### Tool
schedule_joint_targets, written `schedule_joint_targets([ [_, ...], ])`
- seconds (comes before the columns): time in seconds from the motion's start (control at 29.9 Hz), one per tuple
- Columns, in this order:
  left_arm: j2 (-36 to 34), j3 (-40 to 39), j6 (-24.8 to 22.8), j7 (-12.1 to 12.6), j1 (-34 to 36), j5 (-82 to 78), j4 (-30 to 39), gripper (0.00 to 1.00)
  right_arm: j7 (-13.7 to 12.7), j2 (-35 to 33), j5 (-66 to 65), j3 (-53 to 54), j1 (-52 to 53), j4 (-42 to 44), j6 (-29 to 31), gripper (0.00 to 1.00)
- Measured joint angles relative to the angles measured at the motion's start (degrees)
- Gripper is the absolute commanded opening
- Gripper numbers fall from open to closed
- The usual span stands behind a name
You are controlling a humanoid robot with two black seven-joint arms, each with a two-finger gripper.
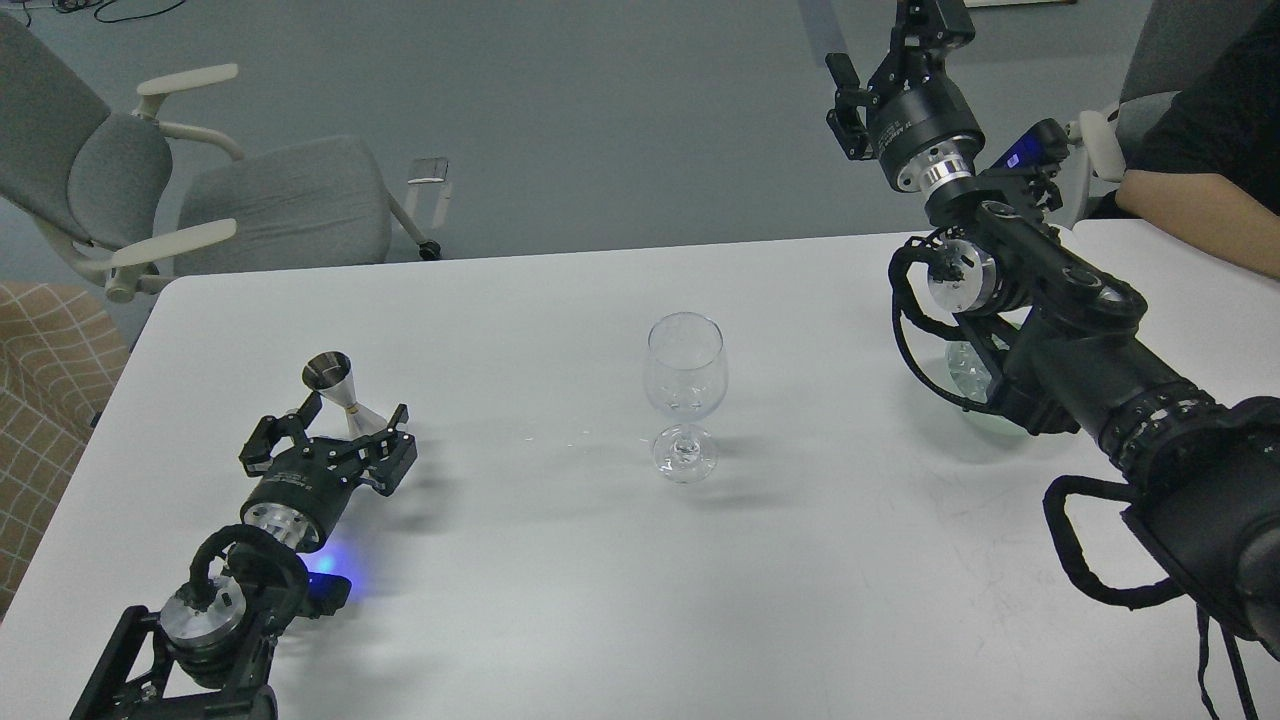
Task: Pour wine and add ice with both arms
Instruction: 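Close the left gripper on the jigger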
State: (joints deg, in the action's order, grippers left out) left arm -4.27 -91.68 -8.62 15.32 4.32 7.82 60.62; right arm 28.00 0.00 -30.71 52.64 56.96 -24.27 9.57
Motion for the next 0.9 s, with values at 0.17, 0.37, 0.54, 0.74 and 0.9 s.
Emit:
schedule_joint_targets([
  [0.17, -0.22, 0.02, -0.19, -0.02, 3.04, 0.0, -3.85, 0.99, 0.0, 0.0, 0.0, 0.0, 0.0, 0.0, 0.0, 1.0],
  [0.37, -0.3, 0.17, -0.26, 0.06, 5.78, 0.0, -7.14, 0.95, 0.0, 0.0, -0.05, -0.16, -0.01, 0.0, 0.0, 1.0],
  [0.54, -0.36, 0.05, -0.26, 0.05, 6.27, 0.0, -7.35, 0.75, 0.0, 0.0, -0.06, -0.18, -0.01, 0.0, 0.0, 1.0],
  [0.74, -0.52, 0.25, -0.25, -1.4, 6.77, 0.0, -7.57, 0.52, 0.0, 0.0, -0.06, -0.18, -0.4, -0.01, 0.01, 1.0],
  [0.9, -1.79, 0.33, -0.23, -1.94, 6.77, -0.01, -7.69, 0.44, 0.0, 0.0, -0.14, -0.18, -0.42, -0.01, 0.02, 1.0],
])
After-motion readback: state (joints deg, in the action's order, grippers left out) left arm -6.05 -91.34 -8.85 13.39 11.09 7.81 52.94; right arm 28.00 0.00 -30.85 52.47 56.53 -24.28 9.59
